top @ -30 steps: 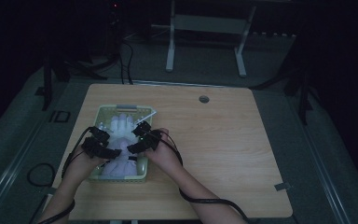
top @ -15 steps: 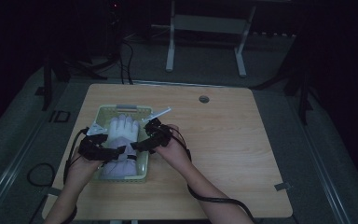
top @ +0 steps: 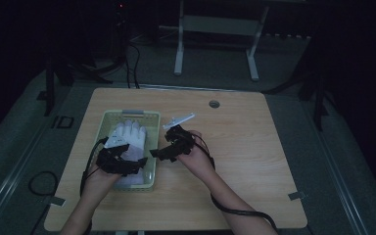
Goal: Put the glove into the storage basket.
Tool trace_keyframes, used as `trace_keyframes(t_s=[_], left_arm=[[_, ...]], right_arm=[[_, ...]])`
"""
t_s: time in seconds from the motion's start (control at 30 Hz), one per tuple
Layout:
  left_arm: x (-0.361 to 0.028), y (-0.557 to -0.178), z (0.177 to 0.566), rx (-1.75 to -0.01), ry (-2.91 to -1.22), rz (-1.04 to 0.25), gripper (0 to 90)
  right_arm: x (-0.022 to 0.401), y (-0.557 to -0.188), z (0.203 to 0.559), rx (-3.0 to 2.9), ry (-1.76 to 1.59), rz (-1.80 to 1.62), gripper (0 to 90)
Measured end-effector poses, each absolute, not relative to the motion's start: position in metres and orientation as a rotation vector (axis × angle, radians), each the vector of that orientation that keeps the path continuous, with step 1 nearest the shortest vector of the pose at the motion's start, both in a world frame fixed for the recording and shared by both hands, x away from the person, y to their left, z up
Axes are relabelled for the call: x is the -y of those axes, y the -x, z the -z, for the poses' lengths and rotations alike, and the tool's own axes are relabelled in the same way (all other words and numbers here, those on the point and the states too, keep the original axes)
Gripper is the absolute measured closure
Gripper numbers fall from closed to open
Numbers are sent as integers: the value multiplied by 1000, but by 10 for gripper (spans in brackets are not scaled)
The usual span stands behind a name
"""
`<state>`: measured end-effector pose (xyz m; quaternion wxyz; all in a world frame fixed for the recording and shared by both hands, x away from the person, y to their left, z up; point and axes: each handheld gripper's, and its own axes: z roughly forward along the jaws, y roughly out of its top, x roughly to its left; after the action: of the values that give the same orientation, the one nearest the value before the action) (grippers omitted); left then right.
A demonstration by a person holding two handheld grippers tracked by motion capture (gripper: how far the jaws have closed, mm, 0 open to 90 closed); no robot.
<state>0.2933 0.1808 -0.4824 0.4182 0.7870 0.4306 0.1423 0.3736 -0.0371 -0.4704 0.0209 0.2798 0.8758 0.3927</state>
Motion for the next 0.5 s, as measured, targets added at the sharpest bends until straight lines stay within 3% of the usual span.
trace_keyframes(t_s=[0.23, 0.5], left_arm=[[-160, -285, 477, -1050, -1958, -382, 142], [-134, -279, 475, -989, -1965, -305, 141]], right_arm=[[58, -371, 474, -2698, -849, -1246, 150], [82, -365, 480, -2691, -829, -1222, 150]])
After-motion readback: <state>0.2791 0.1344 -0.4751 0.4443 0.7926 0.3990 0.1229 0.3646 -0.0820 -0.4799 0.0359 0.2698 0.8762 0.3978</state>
